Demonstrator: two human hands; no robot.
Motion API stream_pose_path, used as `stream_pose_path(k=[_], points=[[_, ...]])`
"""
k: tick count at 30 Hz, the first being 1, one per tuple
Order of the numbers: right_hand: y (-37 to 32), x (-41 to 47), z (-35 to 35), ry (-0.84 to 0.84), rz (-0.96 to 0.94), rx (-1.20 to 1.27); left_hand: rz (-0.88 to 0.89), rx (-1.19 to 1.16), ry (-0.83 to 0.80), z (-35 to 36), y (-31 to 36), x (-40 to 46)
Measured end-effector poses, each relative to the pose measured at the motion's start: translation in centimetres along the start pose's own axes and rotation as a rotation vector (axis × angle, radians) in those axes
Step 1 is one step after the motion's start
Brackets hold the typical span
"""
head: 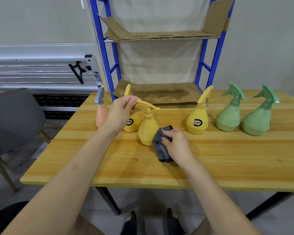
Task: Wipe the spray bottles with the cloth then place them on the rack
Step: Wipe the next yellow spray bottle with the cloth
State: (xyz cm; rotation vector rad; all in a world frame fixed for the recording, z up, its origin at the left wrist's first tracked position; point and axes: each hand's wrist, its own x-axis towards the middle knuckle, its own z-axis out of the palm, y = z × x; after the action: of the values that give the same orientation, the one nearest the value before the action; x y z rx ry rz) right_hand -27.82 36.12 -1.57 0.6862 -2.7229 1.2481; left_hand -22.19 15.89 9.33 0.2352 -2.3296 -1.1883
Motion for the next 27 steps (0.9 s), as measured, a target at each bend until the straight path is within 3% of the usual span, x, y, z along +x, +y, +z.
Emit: stream_pose_path(k=[4, 9, 16, 23, 27], points=[[-0.7, -0.9, -0.2, 0.046, -0.048, -0.003, 0.006, 0.109, 0.056, 0.7, -0.4, -1.1], [-0.5, -1.2, -0.5, 0.087, 0.0, 0.028, -0.001, 0.122, 0.304, 1.7, -1.1, -4.3], [-2.7, 1.3, -1.8, 0.268, -0.122, 0.153, 0.046, 0.125, 0.164, 4.2, -2.2, -6.3], [-3.0, 1.7, -1.0, 0.051, -0.177, 0.286, -0.051, 0.094, 0.157, 5.3, -2.6, -5.7], [-0.1, 1.0, -0.7, 0.023, -0.114, 0.184, -0.036, 0.106, 0.144, 5.0, -2.8, -5.6]])
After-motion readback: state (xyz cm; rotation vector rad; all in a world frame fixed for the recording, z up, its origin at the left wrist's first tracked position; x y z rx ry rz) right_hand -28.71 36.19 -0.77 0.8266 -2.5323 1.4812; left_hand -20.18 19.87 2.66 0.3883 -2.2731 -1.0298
